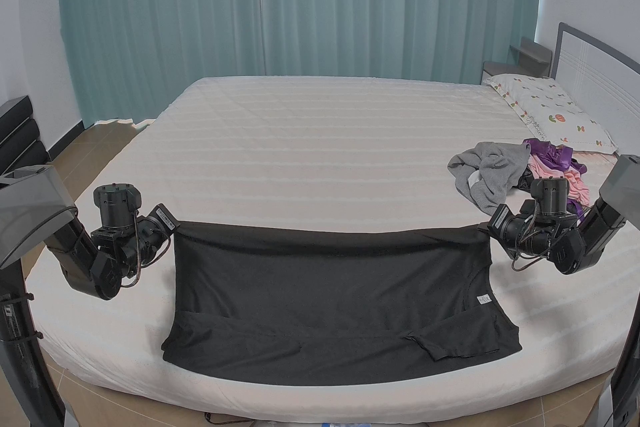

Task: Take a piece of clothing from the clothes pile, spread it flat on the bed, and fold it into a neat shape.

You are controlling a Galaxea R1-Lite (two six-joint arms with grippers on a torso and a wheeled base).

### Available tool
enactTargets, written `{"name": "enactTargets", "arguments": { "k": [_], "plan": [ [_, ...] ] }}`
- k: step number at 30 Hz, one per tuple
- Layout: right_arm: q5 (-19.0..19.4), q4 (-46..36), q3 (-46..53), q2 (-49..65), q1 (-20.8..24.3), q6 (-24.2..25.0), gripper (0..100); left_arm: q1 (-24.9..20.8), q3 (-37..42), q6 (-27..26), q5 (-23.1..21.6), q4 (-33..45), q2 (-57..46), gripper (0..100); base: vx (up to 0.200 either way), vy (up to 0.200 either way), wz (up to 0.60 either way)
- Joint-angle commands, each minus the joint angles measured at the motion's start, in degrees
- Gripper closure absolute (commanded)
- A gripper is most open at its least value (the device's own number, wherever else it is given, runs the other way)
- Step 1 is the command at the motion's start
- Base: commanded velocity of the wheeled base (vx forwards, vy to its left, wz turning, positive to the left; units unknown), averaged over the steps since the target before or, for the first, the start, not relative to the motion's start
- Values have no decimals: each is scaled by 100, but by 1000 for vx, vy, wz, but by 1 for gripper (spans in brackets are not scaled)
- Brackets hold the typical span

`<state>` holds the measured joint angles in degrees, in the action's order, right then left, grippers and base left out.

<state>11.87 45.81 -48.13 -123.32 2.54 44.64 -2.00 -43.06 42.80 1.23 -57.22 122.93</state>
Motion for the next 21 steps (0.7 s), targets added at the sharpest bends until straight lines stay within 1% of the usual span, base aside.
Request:
{"name": "enactTargets", "arguments": {
  "k": [1, 8, 12, 13, 21],
  "plan": [
    [-1, 7, 58, 71, -25, 1, 100, 7, 61, 0, 0, -140, 38, 100, 0, 0, 0],
    [8, -2, 585, 142, -25, -149, 100, -2, 606, -114, -70, -122, 56, 100, 0, 0, 0],
    [8, -2, 875, 150, -34, -474, 100, 7, 869, -378, -70, -114, 56, 100, 0, 0, 0],
    [17, 7, 998, 150, -34, -623, 100, 7, 992, -483, -79, -114, 56, 100, 0, 0, 0],
    [17, -2, 1499, 106, -43, -1124, 100, -29, 1581, -756, -97, -96, 56, 100, 0, 0, 0]
  ]
}}
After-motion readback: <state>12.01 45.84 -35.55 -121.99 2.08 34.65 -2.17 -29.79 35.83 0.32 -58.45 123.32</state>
